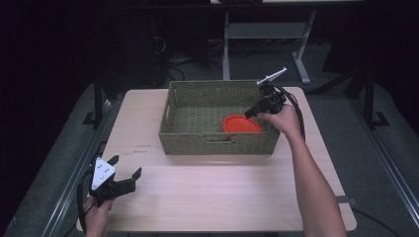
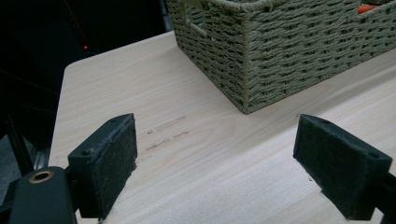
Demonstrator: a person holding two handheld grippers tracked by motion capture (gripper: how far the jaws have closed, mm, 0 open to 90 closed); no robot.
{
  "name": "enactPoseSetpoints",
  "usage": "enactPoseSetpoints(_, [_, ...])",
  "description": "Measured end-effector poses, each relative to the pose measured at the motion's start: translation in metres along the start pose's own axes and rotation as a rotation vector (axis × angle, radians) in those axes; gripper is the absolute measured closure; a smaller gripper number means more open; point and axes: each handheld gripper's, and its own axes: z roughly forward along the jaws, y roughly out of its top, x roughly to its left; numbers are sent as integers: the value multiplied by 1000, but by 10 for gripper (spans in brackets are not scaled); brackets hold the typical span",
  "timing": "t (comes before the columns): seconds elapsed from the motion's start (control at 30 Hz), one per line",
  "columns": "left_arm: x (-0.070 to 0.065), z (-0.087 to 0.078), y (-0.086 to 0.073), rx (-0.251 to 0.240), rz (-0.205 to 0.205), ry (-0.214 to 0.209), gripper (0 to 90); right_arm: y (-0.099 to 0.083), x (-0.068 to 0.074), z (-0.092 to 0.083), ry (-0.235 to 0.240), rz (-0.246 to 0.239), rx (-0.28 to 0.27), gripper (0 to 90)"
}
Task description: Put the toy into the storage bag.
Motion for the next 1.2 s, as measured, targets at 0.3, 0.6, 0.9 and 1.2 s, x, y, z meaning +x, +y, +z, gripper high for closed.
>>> enactPoseSetpoints(0.3, [-4, 0, 1, 7, 18, -9, 130, -6, 2, -4, 29, 3, -17, 449])
enactPoseSetpoints(0.6, [-5, 0, 1, 3, 22, -16, 130, -13, 2, -8, 71, 15, -23, 395])
enactPoseSetpoints(0.9, [-5, 0, 1, 2, 25, -19, 130, -16, 13, -18, 100, -14, -40, 322])
enactPoseSetpoints(1.2, [-6, 0, 1, 3, 29, -19, 130, -30, 13, -29, 130, -19, -81, 293])
